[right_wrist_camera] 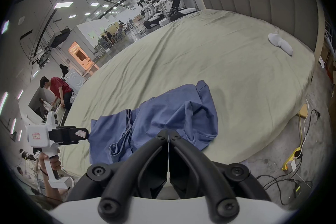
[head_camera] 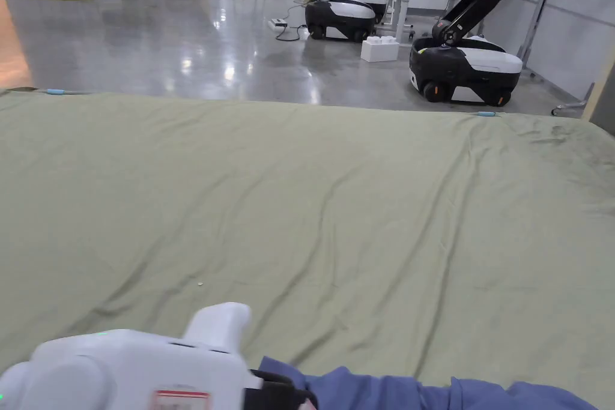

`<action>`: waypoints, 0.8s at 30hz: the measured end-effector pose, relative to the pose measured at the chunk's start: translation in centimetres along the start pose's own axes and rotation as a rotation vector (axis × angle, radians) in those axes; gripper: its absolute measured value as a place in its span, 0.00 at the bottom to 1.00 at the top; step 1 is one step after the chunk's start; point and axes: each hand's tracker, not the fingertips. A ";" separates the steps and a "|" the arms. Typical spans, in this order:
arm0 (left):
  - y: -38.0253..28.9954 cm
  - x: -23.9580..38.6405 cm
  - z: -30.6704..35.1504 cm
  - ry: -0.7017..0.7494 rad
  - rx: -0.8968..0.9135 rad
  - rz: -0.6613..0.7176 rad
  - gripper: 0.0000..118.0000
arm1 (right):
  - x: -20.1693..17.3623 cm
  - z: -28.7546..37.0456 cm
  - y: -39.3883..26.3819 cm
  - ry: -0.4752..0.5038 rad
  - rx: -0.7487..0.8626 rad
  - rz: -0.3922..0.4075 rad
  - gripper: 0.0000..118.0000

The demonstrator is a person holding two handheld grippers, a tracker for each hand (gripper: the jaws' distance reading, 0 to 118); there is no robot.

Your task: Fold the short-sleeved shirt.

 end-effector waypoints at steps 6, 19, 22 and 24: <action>-0.6 -7.4 2.8 -0.189 0.077 0.296 0.81 | -0.9 -0.5 0.1 -0.001 -0.016 0.027 0.02; -2.2 -11.0 -4.5 -0.391 -0.040 0.441 0.73 | -2.9 -1.2 0.5 0.035 -0.052 0.058 0.02; -3.1 -10.5 -7.6 -0.285 -0.103 0.504 0.07 | -3.2 -1.4 0.5 0.041 -0.061 0.058 0.02; -3.2 -10.6 -7.6 -0.384 -0.063 0.498 0.06 | -3.3 -1.3 0.6 0.038 -0.063 0.062 0.03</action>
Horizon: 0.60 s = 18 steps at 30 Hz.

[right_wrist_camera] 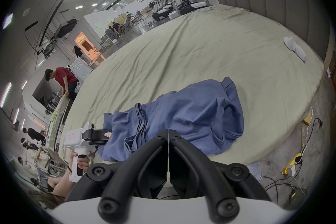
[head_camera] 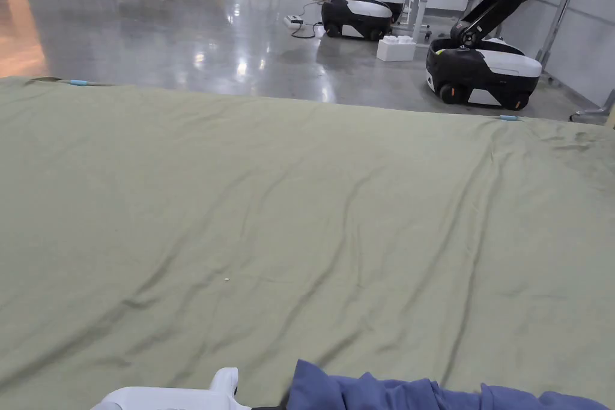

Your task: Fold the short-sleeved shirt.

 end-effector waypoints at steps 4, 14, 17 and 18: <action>-0.6 1.5 3.3 -0.047 0.041 0.004 0.07 | 0.2 0.3 0.2 -0.016 0.004 -0.006 0.03; -2.3 3.3 7.8 -0.207 0.114 -0.057 0.06 | -0.2 1.3 0.6 -0.045 0.033 -0.010 0.03; -2.6 4.1 11.0 -0.137 0.163 -0.090 0.06 | -0.5 1.9 0.6 -0.037 0.041 0.005 0.03; -2.7 4.1 12.5 -0.105 0.187 -0.084 0.06 | -0.5 2.0 0.7 -0.035 0.044 0.009 0.03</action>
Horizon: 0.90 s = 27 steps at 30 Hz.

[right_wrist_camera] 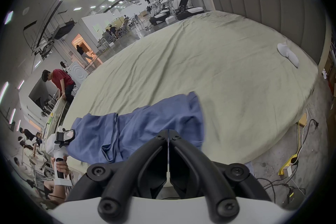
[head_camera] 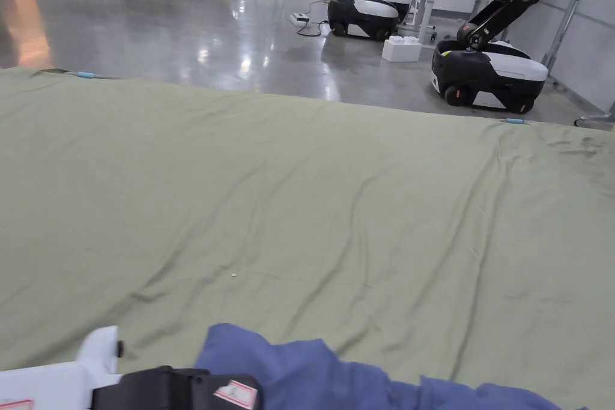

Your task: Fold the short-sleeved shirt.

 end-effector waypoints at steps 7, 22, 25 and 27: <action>2.0 1.5 8.9 0.269 0.182 -0.012 0.06 | -0.1 -0.9 0.0 0.011 0.003 -0.001 0.03; 0.6 7.8 -13.9 0.322 -0.098 -0.277 0.06 | 1.0 -1.6 -0.8 0.036 -0.038 -0.018 0.03; -0.4 7.4 -19.0 0.420 -0.196 -0.326 0.06 | 2.1 -1.1 -0.9 0.012 -0.023 -0.042 0.03; -1.3 6.9 -21.3 0.490 -0.241 -0.352 0.07 | 2.9 -0.7 -1.0 -0.006 -0.011 -0.061 0.03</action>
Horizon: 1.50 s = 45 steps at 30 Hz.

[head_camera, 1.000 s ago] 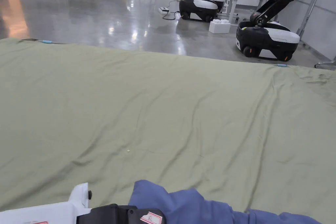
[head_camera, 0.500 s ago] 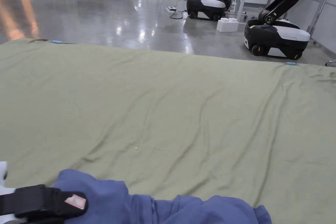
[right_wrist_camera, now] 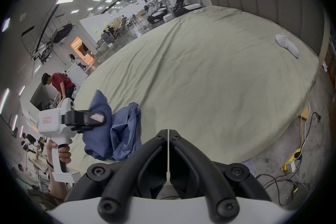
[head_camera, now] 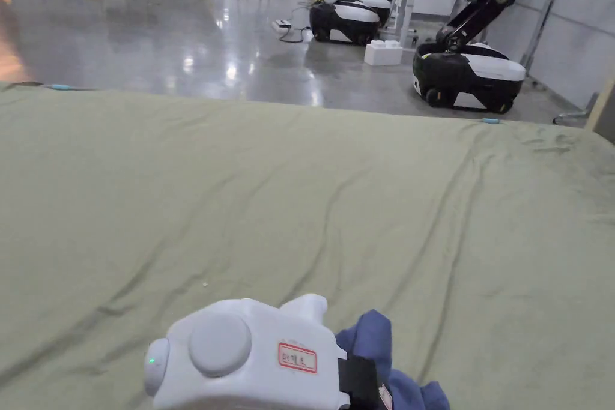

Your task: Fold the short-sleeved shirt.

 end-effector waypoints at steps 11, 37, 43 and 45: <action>-0.7 2.0 1.8 -0.411 -0.103 0.028 0.76 | 2.2 -0.6 -1.0 -0.043 -0.024 -0.069 0.03; -6.0 5.7 -3.8 -0.049 0.016 -0.441 0.00 | -0.7 -1.1 -0.4 0.044 -0.012 -0.008 0.03; -7.2 5.5 5.2 -0.221 0.184 -0.424 0.00 | -3.9 -2.5 1.2 0.150 0.012 0.072 0.03; -6.8 1.6 8.3 -0.320 0.202 -0.179 0.00 | -6.1 -4.1 1.8 0.242 -0.007 0.106 0.03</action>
